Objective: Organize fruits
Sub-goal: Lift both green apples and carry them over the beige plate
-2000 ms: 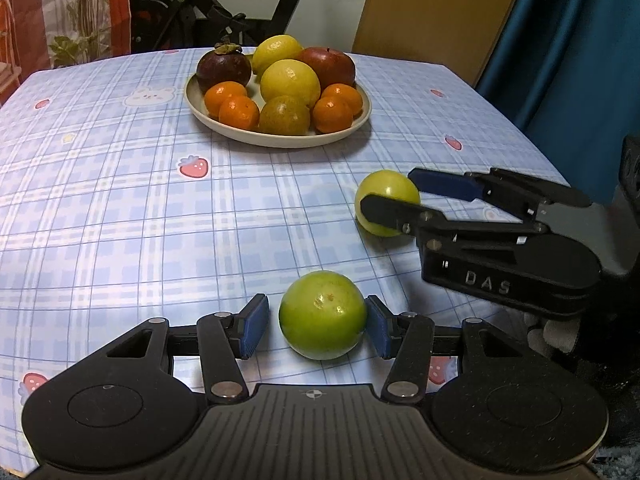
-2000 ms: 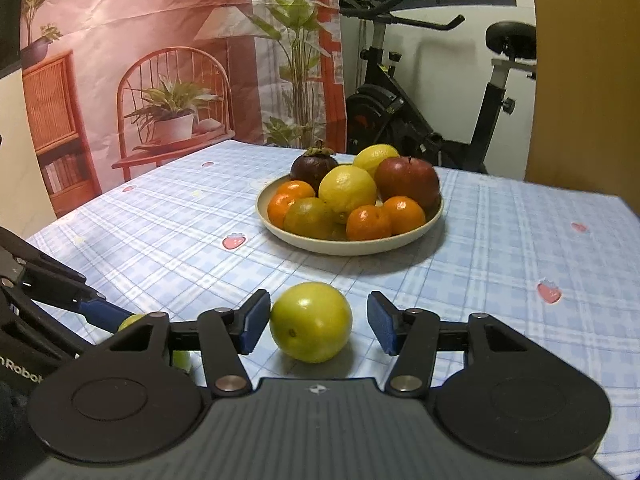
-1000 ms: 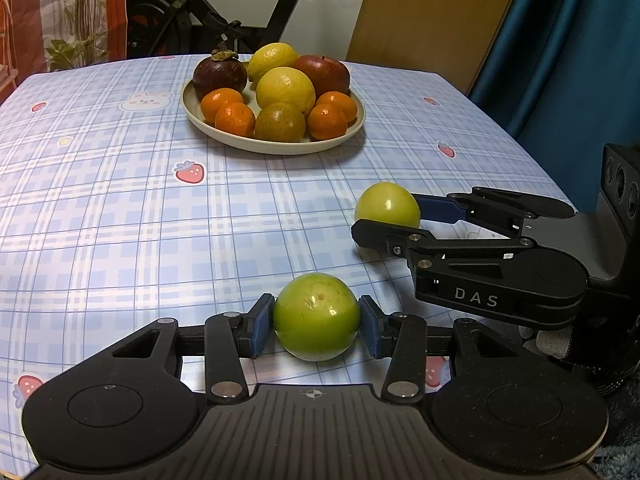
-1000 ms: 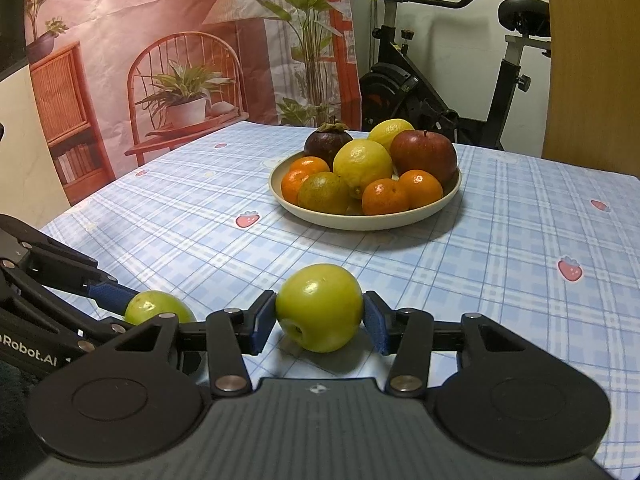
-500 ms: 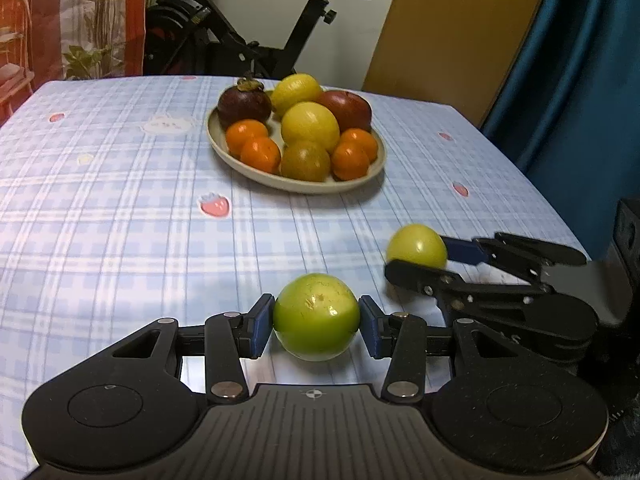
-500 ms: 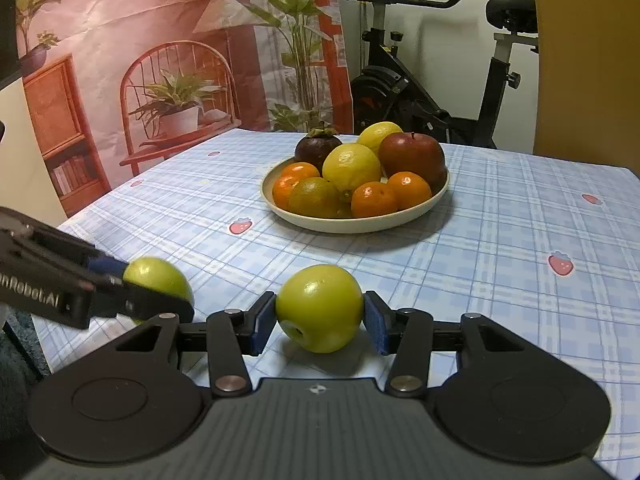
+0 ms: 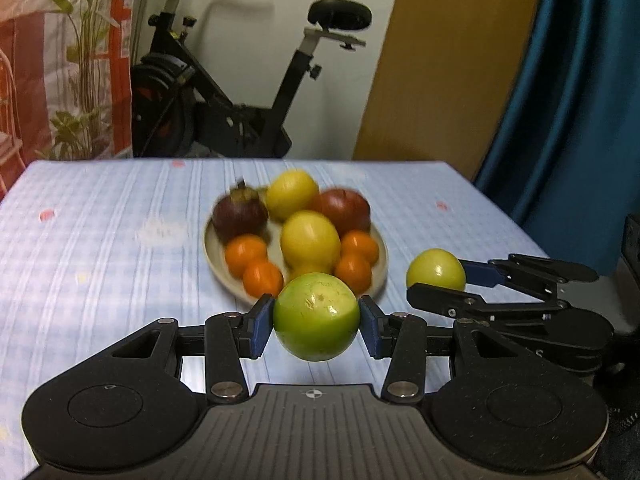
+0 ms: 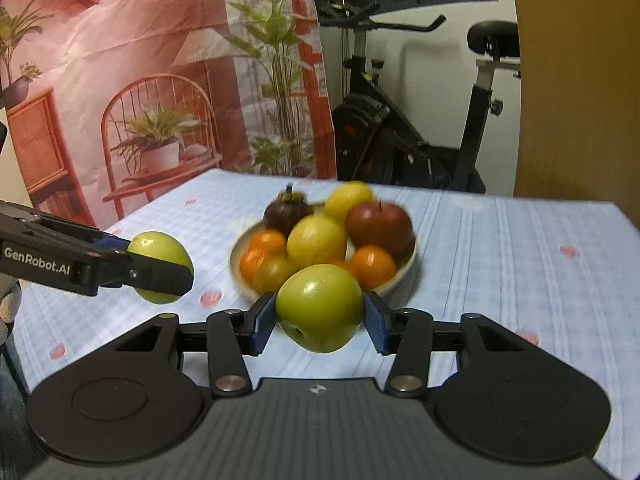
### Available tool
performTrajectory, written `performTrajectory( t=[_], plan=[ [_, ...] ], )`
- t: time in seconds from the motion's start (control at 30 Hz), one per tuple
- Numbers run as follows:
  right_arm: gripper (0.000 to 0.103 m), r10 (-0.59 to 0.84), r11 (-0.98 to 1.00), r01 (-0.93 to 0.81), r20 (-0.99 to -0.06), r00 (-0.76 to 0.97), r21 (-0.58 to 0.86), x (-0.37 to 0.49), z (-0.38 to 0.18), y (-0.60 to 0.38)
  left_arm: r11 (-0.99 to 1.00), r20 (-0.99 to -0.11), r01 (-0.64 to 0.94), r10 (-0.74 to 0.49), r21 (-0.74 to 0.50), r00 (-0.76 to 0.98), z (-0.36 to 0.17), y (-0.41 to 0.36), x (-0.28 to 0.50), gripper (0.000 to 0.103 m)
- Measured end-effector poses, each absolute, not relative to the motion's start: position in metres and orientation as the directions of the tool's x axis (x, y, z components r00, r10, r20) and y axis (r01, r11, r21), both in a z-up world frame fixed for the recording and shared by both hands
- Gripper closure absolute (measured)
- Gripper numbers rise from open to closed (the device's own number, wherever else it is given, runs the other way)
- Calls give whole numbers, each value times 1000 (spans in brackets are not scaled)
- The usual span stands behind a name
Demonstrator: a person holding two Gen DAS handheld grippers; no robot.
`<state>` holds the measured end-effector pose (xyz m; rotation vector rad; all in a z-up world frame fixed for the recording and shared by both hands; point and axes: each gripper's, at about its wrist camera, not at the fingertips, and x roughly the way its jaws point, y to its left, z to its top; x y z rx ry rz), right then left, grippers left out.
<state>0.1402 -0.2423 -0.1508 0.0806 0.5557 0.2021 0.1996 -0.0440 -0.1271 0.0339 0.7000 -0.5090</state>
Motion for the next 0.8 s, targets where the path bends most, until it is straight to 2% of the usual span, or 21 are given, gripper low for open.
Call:
performTrajectory(
  t=[0.27, 0.5, 0.8],
  plan=[
    [53, 182, 983, -178, -467, 865, 53, 178, -134, -240, 899, -590, 428, -396, -94, 704, -113, -50, 259, 55],
    [53, 169, 981, -192, -512, 842, 8, 207, -153, -236, 904, -646, 419, -367, -79, 669, -135, -58, 282, 55],
    [53, 172, 982, -190, -538, 825, 22, 225, -170, -242, 903, -664, 421, -365, -82, 653, -147, -61, 292, 55]
  ],
)
